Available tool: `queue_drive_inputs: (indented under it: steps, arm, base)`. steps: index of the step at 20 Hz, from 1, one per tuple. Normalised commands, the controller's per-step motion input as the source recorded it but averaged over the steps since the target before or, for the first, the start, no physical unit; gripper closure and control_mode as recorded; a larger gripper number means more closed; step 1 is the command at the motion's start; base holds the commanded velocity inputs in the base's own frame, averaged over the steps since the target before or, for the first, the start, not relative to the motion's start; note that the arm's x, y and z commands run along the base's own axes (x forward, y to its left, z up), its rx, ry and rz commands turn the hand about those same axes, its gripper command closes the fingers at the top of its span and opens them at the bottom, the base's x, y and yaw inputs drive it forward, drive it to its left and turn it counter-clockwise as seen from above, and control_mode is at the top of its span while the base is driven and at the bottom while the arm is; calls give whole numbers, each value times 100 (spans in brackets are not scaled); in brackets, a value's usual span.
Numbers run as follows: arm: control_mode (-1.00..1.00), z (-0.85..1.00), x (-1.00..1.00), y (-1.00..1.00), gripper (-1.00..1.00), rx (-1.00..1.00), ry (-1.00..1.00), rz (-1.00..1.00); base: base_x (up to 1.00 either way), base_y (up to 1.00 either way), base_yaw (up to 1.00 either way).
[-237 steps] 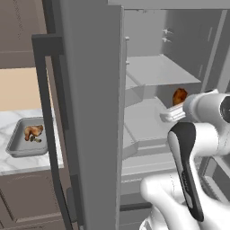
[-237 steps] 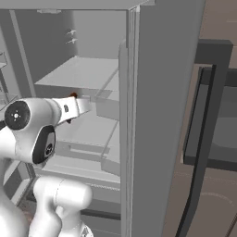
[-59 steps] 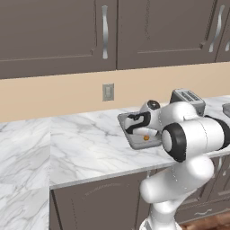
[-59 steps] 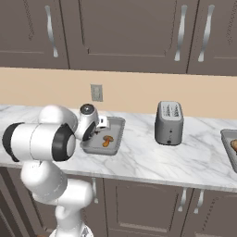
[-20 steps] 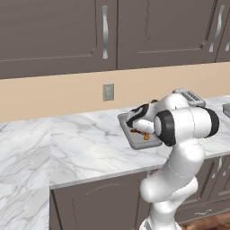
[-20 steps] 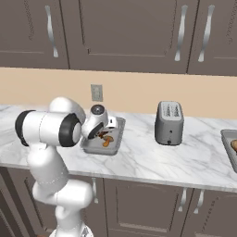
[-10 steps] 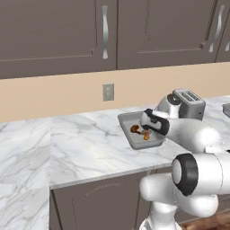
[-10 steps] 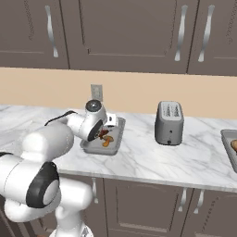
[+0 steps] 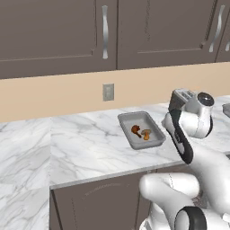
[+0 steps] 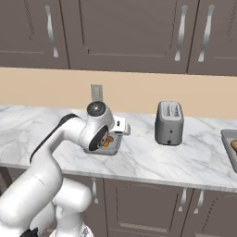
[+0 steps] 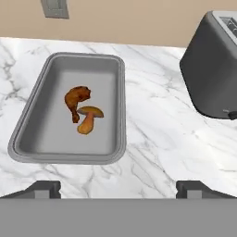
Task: Place one mushroom and one chicken drumstick in each tupperware on the nearby counter, to pack two identical lunches.
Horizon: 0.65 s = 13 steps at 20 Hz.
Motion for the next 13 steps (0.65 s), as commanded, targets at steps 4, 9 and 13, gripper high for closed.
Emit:
queue_drive_inputs:
  steps: [4,9,13]
  arm:
    - [-100,58,-100,-88,-100,1,-3,-11]
    - [-100,57,-100,-82,-100,0,-1,-11]
    - [-100,53,-97,-62,-100,0,0,-11]
  base:
    - [0,0,0]
    - [0,0,0]
    - [0,0,0]
